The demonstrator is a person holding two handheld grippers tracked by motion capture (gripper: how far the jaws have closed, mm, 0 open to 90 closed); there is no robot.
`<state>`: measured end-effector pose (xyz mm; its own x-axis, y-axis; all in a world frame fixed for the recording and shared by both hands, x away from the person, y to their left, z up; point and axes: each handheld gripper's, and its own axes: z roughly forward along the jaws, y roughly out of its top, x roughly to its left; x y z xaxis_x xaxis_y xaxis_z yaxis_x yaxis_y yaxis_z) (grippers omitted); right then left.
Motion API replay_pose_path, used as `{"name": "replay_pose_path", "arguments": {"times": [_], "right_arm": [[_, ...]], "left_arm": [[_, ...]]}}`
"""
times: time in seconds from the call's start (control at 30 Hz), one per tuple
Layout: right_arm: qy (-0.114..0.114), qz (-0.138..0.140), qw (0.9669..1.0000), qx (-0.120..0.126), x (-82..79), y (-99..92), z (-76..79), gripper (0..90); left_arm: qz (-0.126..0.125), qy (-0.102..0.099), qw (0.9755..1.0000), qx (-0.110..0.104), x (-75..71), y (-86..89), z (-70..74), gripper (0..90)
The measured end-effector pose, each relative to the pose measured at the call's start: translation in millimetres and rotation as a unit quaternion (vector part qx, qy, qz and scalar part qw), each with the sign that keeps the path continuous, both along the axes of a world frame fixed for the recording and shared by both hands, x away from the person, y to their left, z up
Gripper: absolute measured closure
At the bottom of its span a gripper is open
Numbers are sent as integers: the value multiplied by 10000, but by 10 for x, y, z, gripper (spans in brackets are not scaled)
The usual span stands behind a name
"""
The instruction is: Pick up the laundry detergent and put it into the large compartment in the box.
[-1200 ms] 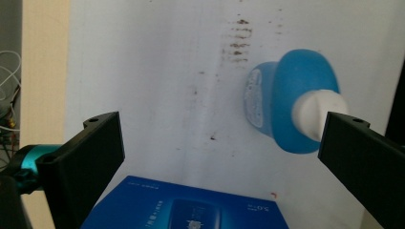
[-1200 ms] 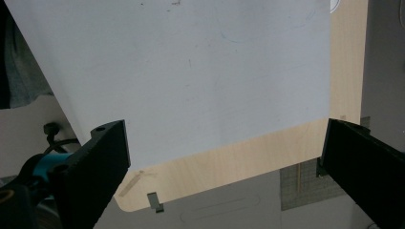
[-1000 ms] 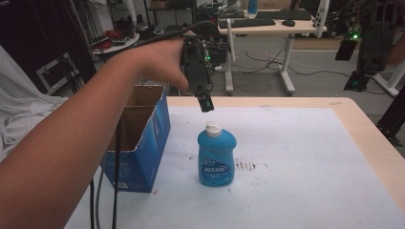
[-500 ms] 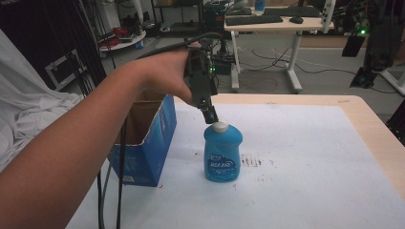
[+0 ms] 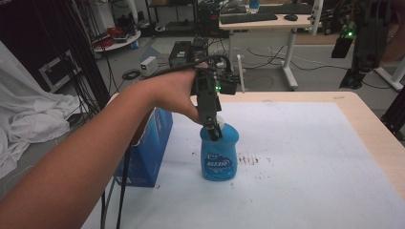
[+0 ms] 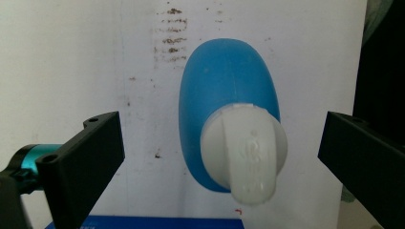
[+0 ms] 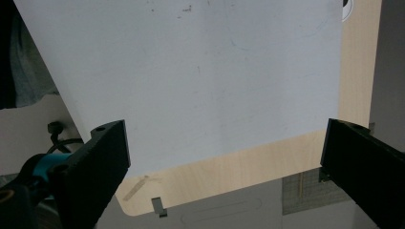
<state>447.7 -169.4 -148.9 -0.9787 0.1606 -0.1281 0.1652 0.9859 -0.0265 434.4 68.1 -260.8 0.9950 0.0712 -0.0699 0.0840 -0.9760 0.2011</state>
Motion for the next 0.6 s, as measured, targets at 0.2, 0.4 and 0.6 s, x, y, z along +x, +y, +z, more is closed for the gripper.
{"name": "replay_pose_path", "arguments": {"times": [0.2, 0.4, 0.6], "right_arm": [[37, 55, 10000, -15, 17, 31, -40, 17], [28, 34, 10000, -21, 25, 40, -55, 18], [39, 41, 10000, -13, 32, 37, -65, 17]], "left_arm": [[-15, 42, 9999, 137, -2, -50, -110, 17], [-31, 102, 9998, 142, -6, -90, -253, 17], [-49, 120, 9997, 194, -13, -104, -308, 17]]}}
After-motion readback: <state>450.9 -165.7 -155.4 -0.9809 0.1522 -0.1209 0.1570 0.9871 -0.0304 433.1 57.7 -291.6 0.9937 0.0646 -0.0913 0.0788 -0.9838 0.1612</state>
